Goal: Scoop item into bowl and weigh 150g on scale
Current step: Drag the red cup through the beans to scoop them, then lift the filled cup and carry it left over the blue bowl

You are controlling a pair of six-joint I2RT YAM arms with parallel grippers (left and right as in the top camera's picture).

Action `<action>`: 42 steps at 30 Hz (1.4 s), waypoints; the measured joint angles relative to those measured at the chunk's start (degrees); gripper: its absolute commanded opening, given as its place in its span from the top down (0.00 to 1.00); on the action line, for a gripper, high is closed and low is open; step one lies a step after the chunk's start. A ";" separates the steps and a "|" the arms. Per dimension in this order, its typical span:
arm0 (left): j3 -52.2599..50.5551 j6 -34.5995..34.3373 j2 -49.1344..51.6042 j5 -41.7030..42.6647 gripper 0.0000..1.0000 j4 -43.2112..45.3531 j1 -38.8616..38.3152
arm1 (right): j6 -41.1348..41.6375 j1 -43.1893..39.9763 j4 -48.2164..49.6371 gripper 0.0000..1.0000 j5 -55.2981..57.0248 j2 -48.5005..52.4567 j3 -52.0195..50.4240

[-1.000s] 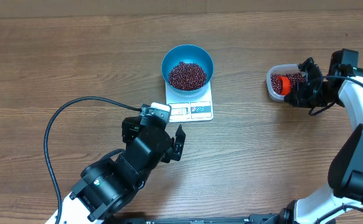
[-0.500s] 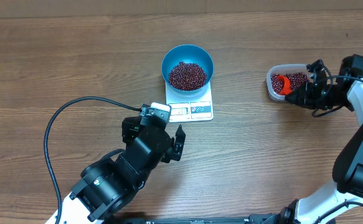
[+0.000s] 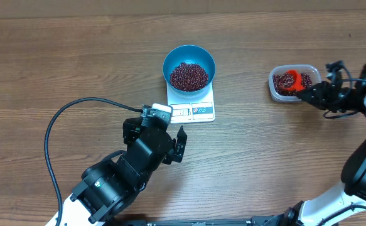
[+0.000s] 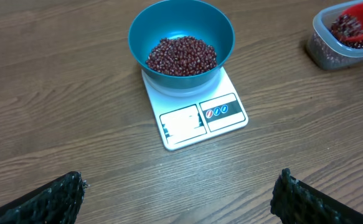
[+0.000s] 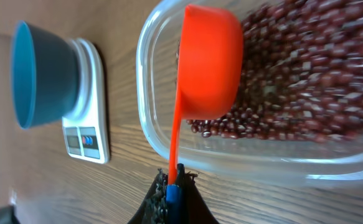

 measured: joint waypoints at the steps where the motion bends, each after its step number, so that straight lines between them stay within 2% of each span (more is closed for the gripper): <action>1: 0.00 0.02 0.00 0.00 0.00 0.00 0.00 | 0.00 -0.90 0.04 0.96 -0.81 0.00 0.00; 9: 0.00 0.00 0.00 0.00 0.00 0.00 0.00 | 0.02 -6.43 -0.74 0.95 -7.89 0.00 0.00; 11: 0.00 0.00 0.00 0.00 0.00 0.00 0.00 | 0.02 -6.95 -1.25 0.92 -9.77 0.00 0.00; 17: 0.00 0.02 0.00 0.00 0.00 0.00 0.00 | -0.07 -7.02 -2.67 0.96 -14.23 0.00 0.00; 32: 0.00 0.00 0.00 0.00 0.00 0.02 0.00 | -0.04 -6.95 -5.05 0.96 -22.84 0.00 0.00; 38: 0.00 0.00 0.00 0.00 0.00 0.02 0.00 | -0.04 -4.52 -5.62 0.96 -24.90 0.00 0.00; 42: 0.00 0.00 0.00 0.00 0.00 0.02 0.00 | -0.61 0.70 -5.60 0.96 -25.59 0.00 0.00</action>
